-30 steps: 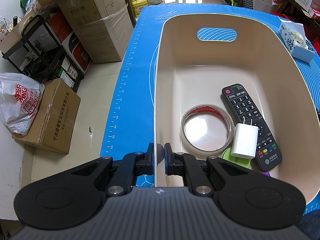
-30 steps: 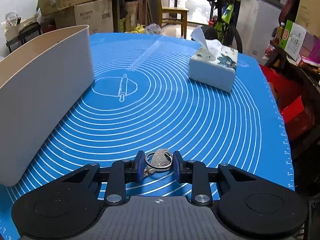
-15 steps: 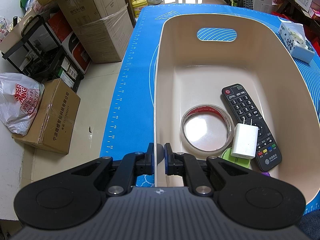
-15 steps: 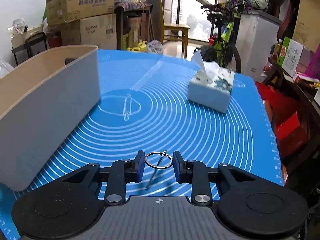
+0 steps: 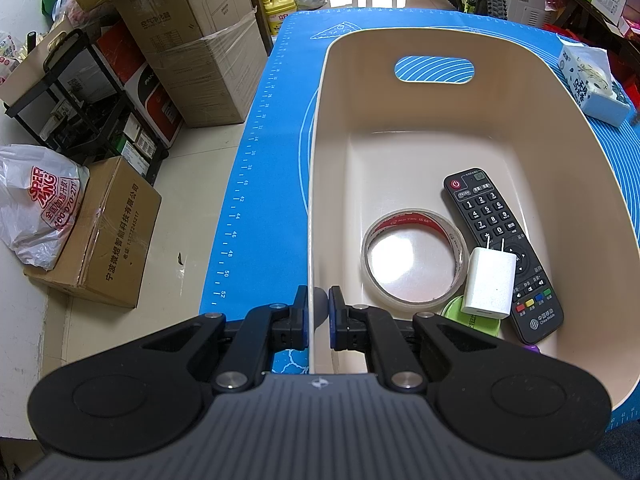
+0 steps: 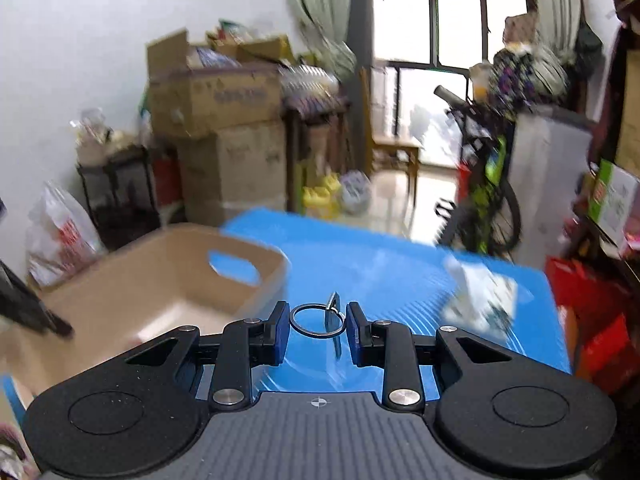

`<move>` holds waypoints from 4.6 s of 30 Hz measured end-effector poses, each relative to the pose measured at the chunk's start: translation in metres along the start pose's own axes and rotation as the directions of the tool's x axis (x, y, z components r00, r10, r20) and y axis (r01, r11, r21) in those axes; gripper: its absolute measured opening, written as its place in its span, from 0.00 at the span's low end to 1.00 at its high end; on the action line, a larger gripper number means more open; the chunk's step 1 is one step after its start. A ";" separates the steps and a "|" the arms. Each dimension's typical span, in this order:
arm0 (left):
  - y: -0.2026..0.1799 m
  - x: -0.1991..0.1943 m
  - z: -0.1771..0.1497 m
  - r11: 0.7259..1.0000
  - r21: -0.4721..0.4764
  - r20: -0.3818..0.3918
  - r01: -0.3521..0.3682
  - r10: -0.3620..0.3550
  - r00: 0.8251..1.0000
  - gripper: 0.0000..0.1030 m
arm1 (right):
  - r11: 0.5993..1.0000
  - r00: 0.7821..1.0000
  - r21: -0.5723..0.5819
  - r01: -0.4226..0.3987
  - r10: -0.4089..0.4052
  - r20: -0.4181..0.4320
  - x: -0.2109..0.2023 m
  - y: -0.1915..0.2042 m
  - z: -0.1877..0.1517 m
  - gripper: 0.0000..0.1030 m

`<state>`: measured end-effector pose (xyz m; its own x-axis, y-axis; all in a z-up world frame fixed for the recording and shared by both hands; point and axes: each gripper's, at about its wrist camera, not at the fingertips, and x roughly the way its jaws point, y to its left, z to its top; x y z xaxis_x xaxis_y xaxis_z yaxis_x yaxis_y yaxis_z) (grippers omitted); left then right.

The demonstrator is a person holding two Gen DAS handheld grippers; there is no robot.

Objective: Organize rigid objects

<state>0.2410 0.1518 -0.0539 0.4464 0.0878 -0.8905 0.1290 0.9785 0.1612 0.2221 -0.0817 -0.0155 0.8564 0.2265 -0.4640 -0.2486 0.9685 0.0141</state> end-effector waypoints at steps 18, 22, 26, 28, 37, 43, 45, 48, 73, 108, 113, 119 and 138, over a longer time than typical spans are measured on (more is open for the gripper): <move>0.000 -0.001 0.000 1.000 -0.003 0.000 0.002 -0.002 1.000 0.10 | 0.983 0.947 -0.050 -0.174 0.154 -0.281 0.074 0.112 -0.001 0.37; 0.000 -0.001 0.001 1.000 -0.002 0.000 0.004 -0.004 1.000 0.10 | 0.984 0.924 -0.042 -0.174 0.148 -0.353 0.083 0.120 -0.011 0.41; -0.002 -0.001 0.001 1.000 -0.009 0.001 0.004 -0.004 1.000 0.10 | 0.985 0.929 -0.027 -0.171 0.152 -0.336 0.073 0.117 -0.012 0.64; -0.002 -0.002 0.000 1.000 -0.007 0.005 -0.001 0.001 1.000 0.10 | 0.986 0.936 -0.015 -0.163 0.150 -0.318 0.064 0.113 -0.007 0.64; -0.007 -0.044 -0.002 0.999 -0.040 0.110 0.008 -0.003 0.994 0.50 | 0.996 0.961 0.044 -0.082 0.090 -0.261 0.021 0.082 0.001 0.73; -0.026 -0.084 -0.014 0.999 -0.043 0.180 0.023 -0.015 0.983 0.53 | 0.997 0.969 0.078 -0.025 0.043 -0.243 -0.024 0.065 0.002 0.73; -0.034 -0.100 -0.021 0.998 -0.048 0.205 0.030 -0.019 0.979 0.54 | 0.996 0.972 0.093 -0.002 0.024 -0.235 -0.043 0.060 0.002 0.74; -0.046 -0.123 -0.031 0.998 -0.058 0.239 0.040 -0.025 0.971 0.55 | 0.995 0.975 0.098 0.029 -0.007 -0.220 -0.072 0.056 0.002 0.75; -0.128 -0.224 -0.124 0.999 -0.053 0.320 0.011 0.007 0.947 0.55 | 0.972 0.984 0.205 0.118 -0.087 -0.155 -0.251 0.021 -0.034 0.76; -0.138 -0.237 -0.156 0.999 -0.029 0.309 0.015 -0.005 0.951 0.55 | 0.968 0.982 0.207 0.141 -0.110 -0.154 -0.294 0.024 -0.047 0.76; -0.139 -0.237 -0.157 0.999 -0.028 0.309 0.015 -0.006 0.951 0.55 | 0.968 0.981 0.209 0.142 -0.110 -0.157 -0.294 0.024 -0.048 0.76; -0.140 -0.237 -0.157 0.999 -0.028 0.309 0.017 -0.008 0.951 0.55 | 0.967 0.981 0.211 0.146 -0.113 -0.161 -0.293 0.024 -0.051 0.76; -0.148 -0.237 -0.159 1.000 -0.022 0.305 0.013 -0.006 0.952 0.55 | 0.967 0.979 0.211 0.141 -0.105 -0.176 -0.294 0.026 -0.057 0.76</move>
<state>-0.0251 0.0155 0.0651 0.6942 0.0208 -0.7194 0.1156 0.9834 0.1400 -0.0622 -0.1291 0.0705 0.7845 0.1023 -0.6116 -0.0238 0.9905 0.1352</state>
